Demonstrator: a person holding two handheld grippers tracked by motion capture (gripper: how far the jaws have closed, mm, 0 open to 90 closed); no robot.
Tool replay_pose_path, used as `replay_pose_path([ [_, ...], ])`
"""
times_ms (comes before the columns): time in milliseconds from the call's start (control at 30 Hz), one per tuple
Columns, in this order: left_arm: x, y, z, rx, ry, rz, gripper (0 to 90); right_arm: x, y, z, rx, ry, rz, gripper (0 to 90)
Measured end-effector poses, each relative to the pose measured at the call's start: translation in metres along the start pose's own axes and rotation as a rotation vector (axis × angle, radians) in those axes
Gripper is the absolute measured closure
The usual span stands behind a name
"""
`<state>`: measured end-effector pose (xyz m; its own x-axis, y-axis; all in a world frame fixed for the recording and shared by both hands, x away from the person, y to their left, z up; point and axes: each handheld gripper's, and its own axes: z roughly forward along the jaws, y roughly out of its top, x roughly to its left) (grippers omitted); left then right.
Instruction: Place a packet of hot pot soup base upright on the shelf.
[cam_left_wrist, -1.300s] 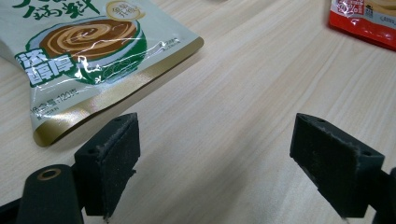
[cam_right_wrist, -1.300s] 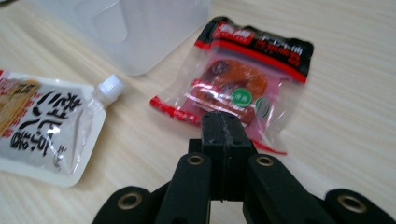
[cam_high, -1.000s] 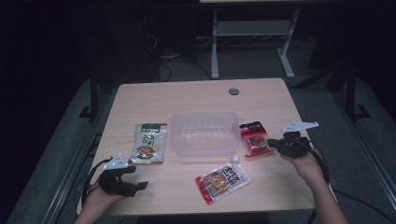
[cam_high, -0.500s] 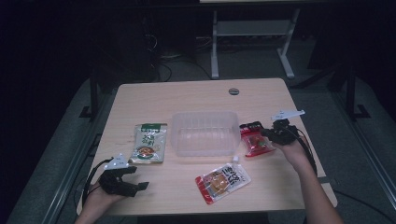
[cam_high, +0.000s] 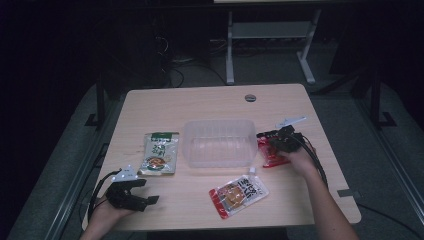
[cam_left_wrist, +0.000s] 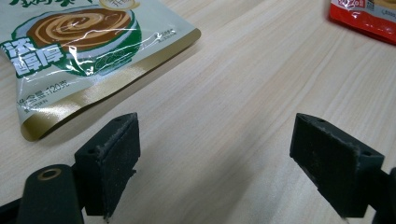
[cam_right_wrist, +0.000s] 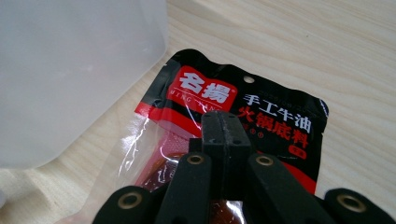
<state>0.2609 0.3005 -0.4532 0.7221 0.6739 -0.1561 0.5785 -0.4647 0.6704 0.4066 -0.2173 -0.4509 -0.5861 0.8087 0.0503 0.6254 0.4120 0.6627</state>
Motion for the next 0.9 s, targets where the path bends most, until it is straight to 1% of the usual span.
replay_pose_path([
  [33, 0.0, 0.0, 0.0, 0.002, -0.001, -0.003, 15.7, -0.001, 0.0, 0.0, 0.005, -0.011, -0.007, 89.8],
  [200, -0.001, 0.0, 0.001, -0.002, -0.003, -0.004, 15.7, -0.002, -0.003, -0.001, 0.012, -0.011, -0.006, 89.8],
  [300, -0.002, 0.0, 0.001, 0.003, -0.007, -0.008, 15.7, -0.001, -0.004, -0.002, 0.02, -0.011, -0.014, 89.8],
  [333, -0.002, 0.0, 0.001, 0.003, -0.008, -0.009, 15.7, 0.0, -0.005, -0.004, 0.026, -0.014, -0.025, 89.8],
  [467, -0.002, 0.0, 0.002, 0.005, -0.009, -0.008, 15.7, 0.003, -0.007, -0.006, 0.034, -0.01, -0.032, 89.8],
  [500, -0.002, -0.001, 0.002, 0.005, -0.01, -0.01, 15.7, 0.004, -0.008, -0.008, 0.038, -0.013, -0.046, 89.8],
  [533, -0.002, -0.001, 0.002, 0.004, -0.01, -0.009, 15.7, 0.007, -0.013, -0.011, 0.037, -0.008, -0.042, 89.8],
  [567, -0.002, -0.001, 0.002, 0.004, -0.012, -0.016, 15.7, 0.007, -0.013, -0.011, 0.037, -0.008, -0.042, 89.8],
  [600, -0.001, -0.001, 0.002, 0.005, -0.012, -0.011, 15.7, 0.008, -0.014, -0.013, 0.039, -0.005, -0.047, 89.8],
  [633, -0.002, -0.001, 0.002, 0.006, -0.013, -0.016, 15.7, 0.009, -0.016, -0.015, 0.045, -0.001, -0.047, 89.8],
  [667, -0.001, -0.001, 0.002, 0.007, -0.012, -0.011, 15.7, 0.01, -0.018, -0.017, 0.048, 0.001, -0.053, 89.8],
  [733, -0.002, -0.001, 0.002, 0.009, -0.013, -0.015, 15.7, 0.012, -0.022, -0.021, 0.055, 0.0, -0.064, 89.8],
  [767, -0.001, -0.001, 0.002, 0.011, -0.012, -0.009, 15.7, 0.014, -0.023, -0.023, 0.061, 0.003, -0.059, 89.8],
  [833, -0.001, -0.001, 0.002, 0.018, -0.014, -0.006, 15.7, 0.015, -0.025, -0.025, 0.063, 0.001, -0.065, 89.8],
  [867, -0.002, -0.001, 0.002, 0.017, -0.014, -0.006, 15.7, 0.016, -0.027, -0.027, 0.072, -0.005, -0.058, 89.8],
  [900, -0.002, -0.001, 0.002, 0.011, -0.015, -0.014, 15.7, 0.017, -0.03, -0.031, 0.074, -0.012, -0.073, 89.8],
])
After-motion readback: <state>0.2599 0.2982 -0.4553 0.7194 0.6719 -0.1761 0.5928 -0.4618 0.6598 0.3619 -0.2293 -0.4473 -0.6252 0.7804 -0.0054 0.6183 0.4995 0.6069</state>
